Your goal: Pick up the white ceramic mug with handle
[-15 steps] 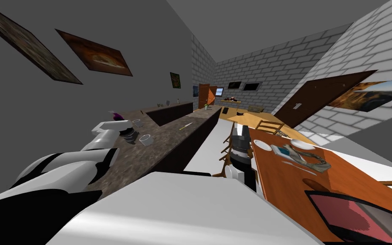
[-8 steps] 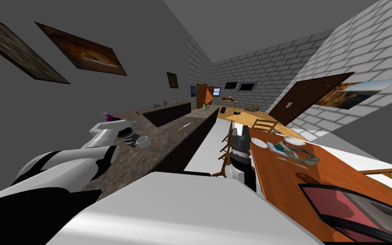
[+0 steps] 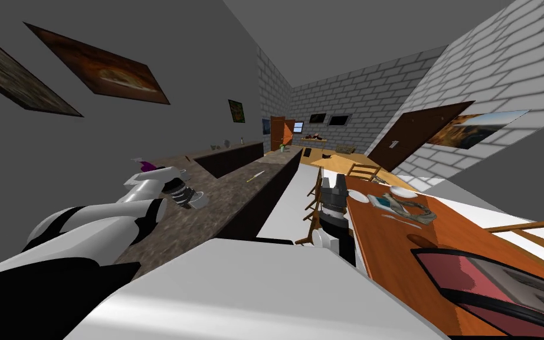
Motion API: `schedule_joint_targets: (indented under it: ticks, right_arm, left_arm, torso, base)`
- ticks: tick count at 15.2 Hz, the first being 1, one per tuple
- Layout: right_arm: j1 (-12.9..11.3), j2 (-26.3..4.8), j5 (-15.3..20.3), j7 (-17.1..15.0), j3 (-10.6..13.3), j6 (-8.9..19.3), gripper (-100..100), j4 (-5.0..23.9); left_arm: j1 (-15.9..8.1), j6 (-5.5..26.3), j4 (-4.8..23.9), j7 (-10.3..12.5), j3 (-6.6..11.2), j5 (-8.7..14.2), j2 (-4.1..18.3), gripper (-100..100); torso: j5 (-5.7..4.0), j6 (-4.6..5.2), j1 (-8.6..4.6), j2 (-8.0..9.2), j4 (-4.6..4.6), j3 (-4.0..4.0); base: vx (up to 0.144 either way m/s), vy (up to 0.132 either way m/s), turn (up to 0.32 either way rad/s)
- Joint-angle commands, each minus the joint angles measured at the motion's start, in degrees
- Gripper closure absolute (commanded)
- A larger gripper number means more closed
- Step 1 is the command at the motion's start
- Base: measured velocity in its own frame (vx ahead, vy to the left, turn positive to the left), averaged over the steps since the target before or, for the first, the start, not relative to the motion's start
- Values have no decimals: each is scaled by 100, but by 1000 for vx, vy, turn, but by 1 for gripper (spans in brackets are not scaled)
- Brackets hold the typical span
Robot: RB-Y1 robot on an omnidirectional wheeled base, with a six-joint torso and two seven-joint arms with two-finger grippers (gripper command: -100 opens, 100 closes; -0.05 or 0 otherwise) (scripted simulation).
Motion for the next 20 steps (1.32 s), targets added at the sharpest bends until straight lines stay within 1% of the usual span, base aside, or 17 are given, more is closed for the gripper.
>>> schedule_joint_targets:
  ticks: [1, 2, 3, 4, 5, 6, 9, 10, 11, 12, 13, 14, 15, 16, 17, 18, 20]
  right_arm:
    - [0, 0, 0, 0, 0, 0, 0, 0]
    - [0, 0, 0, 0, 0, 0, 0, 0]
    - [0, 0, 0, 0, 0, 0, 0, 0]
    - [-1, 0, 0, 0, 1, 0, 0, 0]
    - [-1, 0, 0, 0, 1, 0, 0, 0]
    - [-2, 0, 0, 0, 1, 0, 0, 0]
    - [-2, 0, 0, 0, 0, 0, 0, 0]
    - [-2, 0, 0, 0, 0, 0, 0, 0]
    - [-2, 0, 0, 0, 0, 0, 0, 0]
    - [-1, 0, 0, 0, 0, 0, 0, 0]
    - [-2, 0, 0, 0, 1, 0, 0, 0]
    - [-1, 0, 0, 0, 0, 0, 0, 0]
    - [-2, 0, 0, 0, 1, 0, 0, 0]
    - [-1, 0, 0, 0, 0, 0, 0, 0]
    - [-2, 0, 0, 0, 0, 0, 0, 0]
    - [-2, 0, 0, 0, 0, 0, 0, 0]
    - [-2, 0, 0, 0, 0, 0, 0, 0]
  left_arm:
    - [-64, 180, 183, -14, 22, 60, -18, -100]
    - [-48, 65, 122, -17, 4, 24, -5, -100]
    - [48, 87, -24, 217, -102, 168, -11, -100]
    - [48, 87, -24, 217, -102, 168, -11, -100]
    - [153, 85, -197, 408, -210, 307, -15, -100]
    - [153, 85, -197, 458, -210, 307, -15, -100]
    - [363, 82, -545, 837, -425, 584, -25, -100]
    - [363, 82, -545, 940, -425, 584, -25, -100]
    - [363, 82, -545, 940, -425, 584, -25, -100]
    - [468, 80, -718, 1151, -532, 722, -29, -100]
    - [468, 80, -718, 1182, -532, 722, -29, -100]
    - [573, 78, -892, 1348, -640, 861, -34, -100]
    - [573, 78, -892, 1423, -640, 861, -34, -100]
    - [678, 76, -1066, 1571, -747, 999, -39, -100]
    - [678, 76, -1066, 1664, -747, 999, -39, -100]
    - [783, 75, -1239, 1800, -855, 1138, -44, -100]
    - [888, 73, -1413, 2055, -962, 1276, -48, -100]
  torso:
    - [0, 0, 0, 0, 0, 0]
    - [1, 0, 1, -2, 0, -1]
    - [0, -1, -7, 0, 0, 0]
    - [-2, 3, -12, 9, 1, 4]
    - [-2, 3, -11, 15, 3, 8]
    - [-2, 5, -7, 23, 4, 12]
    - [0, 0, -3, 38, 9, 22]
    - [0, 0, -1, 43, 9, 24]
    - [0, 0, -1, 44, 10, 26]
    - [-1, -1, -7, 39, 9, 23]
    - [-2, 2, -8, 33, 8, 19]
    - [-2, 1, -8, 30, 7, 18]
    - [-1, 4, -5, 32, 7, 18]
    - [1, 5, -5, 34, 7, 19]
    - [1, 4, -4, 37, 8, 21]
    - [1, 5, -4, 37, 8, 21]
    - [3, 5, 2, 45, 10, 26]
  base:
    - [17, 76, -51]
    - [7, 38, -29]
    - [-35, 33, -110]
    - [-47, 50, -152]
    - [-66, 71, -214]
    - [-76, 70, -178]
    - [-94, 70, -137]
    - [-99, 69, -115]
    - [-65, 45, -78]
    - [-54, 50, -137]
    - [-57, 52, -143]
    - [-72, 65, -179]
    - [-88, 61, -122]
    - [-101, 60, -93]
    - [-91, 60, -111]
    - [-114, 74, -142]
    - [-115, 78, -167]
